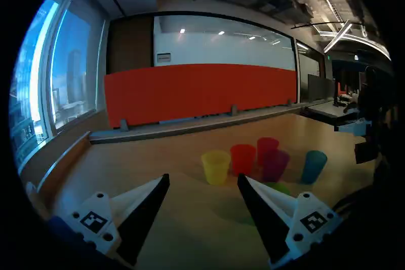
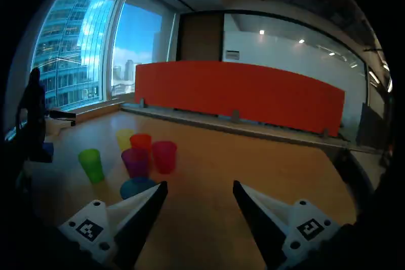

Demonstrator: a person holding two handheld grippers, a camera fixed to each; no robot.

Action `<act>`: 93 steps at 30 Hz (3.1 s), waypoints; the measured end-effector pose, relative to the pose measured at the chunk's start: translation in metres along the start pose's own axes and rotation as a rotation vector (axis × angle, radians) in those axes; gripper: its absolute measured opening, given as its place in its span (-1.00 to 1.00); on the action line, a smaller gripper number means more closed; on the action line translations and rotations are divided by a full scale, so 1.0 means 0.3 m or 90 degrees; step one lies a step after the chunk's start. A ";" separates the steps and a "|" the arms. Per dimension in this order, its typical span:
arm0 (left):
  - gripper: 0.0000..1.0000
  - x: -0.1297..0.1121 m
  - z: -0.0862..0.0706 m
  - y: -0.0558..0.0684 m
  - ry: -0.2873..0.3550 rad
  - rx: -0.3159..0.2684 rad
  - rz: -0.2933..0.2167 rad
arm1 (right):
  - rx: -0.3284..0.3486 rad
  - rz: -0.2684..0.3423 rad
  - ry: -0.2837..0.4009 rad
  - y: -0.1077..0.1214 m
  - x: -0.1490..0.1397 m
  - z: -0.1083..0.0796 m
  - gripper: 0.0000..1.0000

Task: Pour water

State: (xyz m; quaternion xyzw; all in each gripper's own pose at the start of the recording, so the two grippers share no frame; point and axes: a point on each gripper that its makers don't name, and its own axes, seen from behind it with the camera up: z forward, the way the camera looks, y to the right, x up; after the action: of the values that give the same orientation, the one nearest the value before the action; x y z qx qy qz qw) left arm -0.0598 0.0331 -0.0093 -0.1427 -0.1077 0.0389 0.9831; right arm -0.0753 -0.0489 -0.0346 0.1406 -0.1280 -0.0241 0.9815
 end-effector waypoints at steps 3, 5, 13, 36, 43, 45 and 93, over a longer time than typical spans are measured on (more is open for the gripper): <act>1.00 0.026 0.003 -0.013 0.023 0.025 0.002 | -0.033 0.008 0.028 0.035 0.037 -0.006 1.00; 1.00 0.042 0.005 -0.015 0.036 0.037 0.003 | -0.057 0.013 0.050 0.059 0.066 -0.010 1.00; 1.00 0.115 0.012 -0.031 0.085 0.077 -0.011 | -0.141 0.031 0.127 0.149 0.172 -0.043 1.00; 1.00 0.206 -0.029 -0.080 0.152 0.150 -0.015 | -0.242 0.031 0.176 0.239 0.211 -0.113 0.99; 1.00 0.183 -0.051 -0.106 0.163 0.172 -0.017 | -0.252 0.054 0.174 0.263 0.188 -0.134 1.00; 1.00 0.172 -0.054 -0.110 0.166 0.175 -0.020 | -0.255 0.061 0.173 0.268 0.185 -0.140 1.00; 1.00 -0.067 0.004 -0.123 0.149 0.195 -0.060 | -0.256 0.063 0.177 0.228 0.210 -0.165 1.00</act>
State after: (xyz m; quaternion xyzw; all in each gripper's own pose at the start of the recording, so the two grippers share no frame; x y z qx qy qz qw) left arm -0.0779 -0.0040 -0.0016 0.0101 0.0078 -0.0080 0.9999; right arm -0.0010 0.0249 -0.0458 -0.0618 0.0086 0.0186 0.9979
